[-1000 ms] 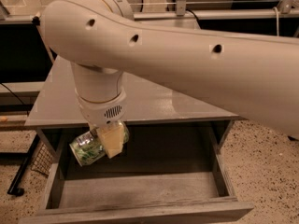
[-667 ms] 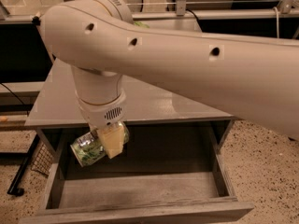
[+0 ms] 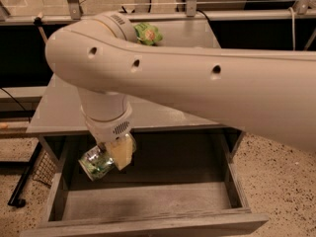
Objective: Place green can into top drawer
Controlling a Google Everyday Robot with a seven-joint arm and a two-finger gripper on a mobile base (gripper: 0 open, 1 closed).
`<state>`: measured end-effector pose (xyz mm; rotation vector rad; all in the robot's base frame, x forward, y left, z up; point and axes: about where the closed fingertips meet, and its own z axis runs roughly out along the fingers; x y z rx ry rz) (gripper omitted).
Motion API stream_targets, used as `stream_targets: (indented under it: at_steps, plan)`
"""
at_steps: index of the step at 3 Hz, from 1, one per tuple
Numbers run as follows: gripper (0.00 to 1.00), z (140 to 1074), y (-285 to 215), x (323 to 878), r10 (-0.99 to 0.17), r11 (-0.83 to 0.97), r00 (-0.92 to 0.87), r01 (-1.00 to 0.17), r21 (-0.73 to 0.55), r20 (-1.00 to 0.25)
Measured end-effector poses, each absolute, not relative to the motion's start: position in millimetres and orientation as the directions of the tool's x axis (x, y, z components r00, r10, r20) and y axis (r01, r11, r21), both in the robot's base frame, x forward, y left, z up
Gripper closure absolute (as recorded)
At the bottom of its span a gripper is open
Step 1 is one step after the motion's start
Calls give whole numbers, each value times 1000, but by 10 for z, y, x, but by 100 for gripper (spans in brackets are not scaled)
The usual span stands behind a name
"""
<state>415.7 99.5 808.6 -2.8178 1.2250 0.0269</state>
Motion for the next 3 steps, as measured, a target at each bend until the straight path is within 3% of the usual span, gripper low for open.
stream_targets:
  at_steps: [3]
  plan:
    - [100, 7709, 995, 4269, -646, -762, 763, -646, -43, -22]
